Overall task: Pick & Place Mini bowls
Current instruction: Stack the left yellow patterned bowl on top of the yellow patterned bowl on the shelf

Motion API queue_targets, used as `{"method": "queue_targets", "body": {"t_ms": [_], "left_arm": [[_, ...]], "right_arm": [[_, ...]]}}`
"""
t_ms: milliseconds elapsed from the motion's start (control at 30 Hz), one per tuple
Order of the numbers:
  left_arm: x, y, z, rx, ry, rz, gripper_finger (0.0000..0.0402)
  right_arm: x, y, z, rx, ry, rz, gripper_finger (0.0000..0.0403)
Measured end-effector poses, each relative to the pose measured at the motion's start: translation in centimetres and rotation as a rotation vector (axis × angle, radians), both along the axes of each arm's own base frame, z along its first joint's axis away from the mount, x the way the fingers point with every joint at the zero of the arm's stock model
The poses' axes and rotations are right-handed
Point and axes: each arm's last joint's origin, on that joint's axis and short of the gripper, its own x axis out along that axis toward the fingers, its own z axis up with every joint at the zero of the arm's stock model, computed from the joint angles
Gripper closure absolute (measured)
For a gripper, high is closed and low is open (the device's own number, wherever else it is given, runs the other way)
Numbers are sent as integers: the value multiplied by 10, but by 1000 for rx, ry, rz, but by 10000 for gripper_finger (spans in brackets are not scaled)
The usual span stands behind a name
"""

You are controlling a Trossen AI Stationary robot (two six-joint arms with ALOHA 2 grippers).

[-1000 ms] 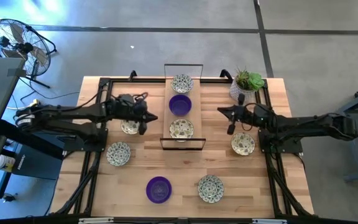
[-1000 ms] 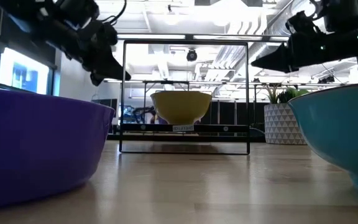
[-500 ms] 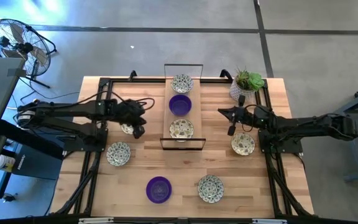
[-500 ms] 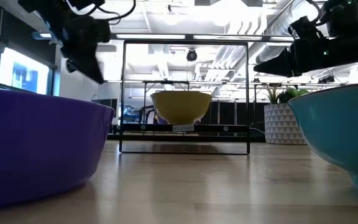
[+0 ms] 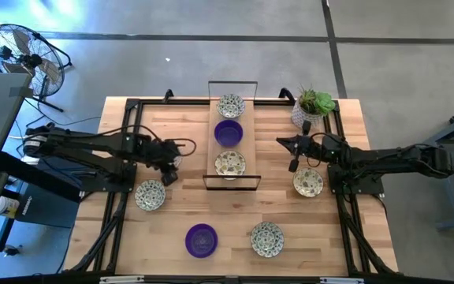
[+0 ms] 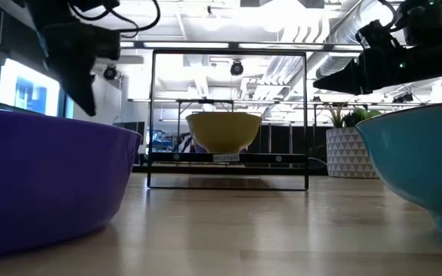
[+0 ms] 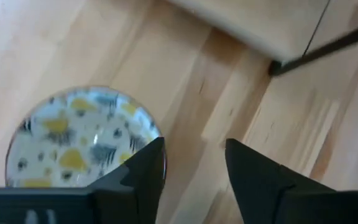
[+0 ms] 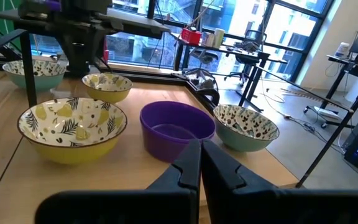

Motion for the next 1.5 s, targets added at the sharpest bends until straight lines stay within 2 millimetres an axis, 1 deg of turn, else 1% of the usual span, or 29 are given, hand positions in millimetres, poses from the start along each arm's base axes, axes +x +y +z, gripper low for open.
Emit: {"method": "queue_targets", "body": {"t_ms": [167, 333, 567, 767, 833, 933, 1100, 1200, 1267, 1300, 1433, 1500], "left_arm": [[1, -9, -13, 28, 125, 55, 214], [13, -16, -29, 105, 208, 70, 211], [23, -17, -48, 189, 306, 92, 211], [27, -17, -55, 199, 342, 96, 212], [27, -17, -57, 201, 354, 94, 220], [29, -18, -61, 193, 374, 86, 244], [32, -19, -66, 174, 393, 54, 306], [32, -19, -66, 178, 399, 42, 355], [33, -19, -59, 182, 384, 36, 386], [32, -19, -53, 179, 382, 22, 391], [32, -17, -26, 236, 357, 14, 382], [32, -17, -11, 261, 334, -9, 386]], "right_arm": [[0, 0, 0, 1, 3, 0, 402], [0, 0, -1, 2, 7, 0, 400], [0, 0, -1, 2, 12, 0, 400], [0, 0, -1, 3, 13, 0, 401], [0, 0, -1, 3, 13, 0, 400], [0, 0, -1, 2, 13, 0, 402], [0, 0, -1, 0, 15, 0, 400], [0, 0, -1, 0, 14, 0, 402], [0, 0, -1, 1, 14, 1, 402], [0, 0, -1, 1, 14, 0, 401], [0, 0, -1, 1, 14, 0, 402], [0, 0, -1, 3, 13, 0, 402]]}}
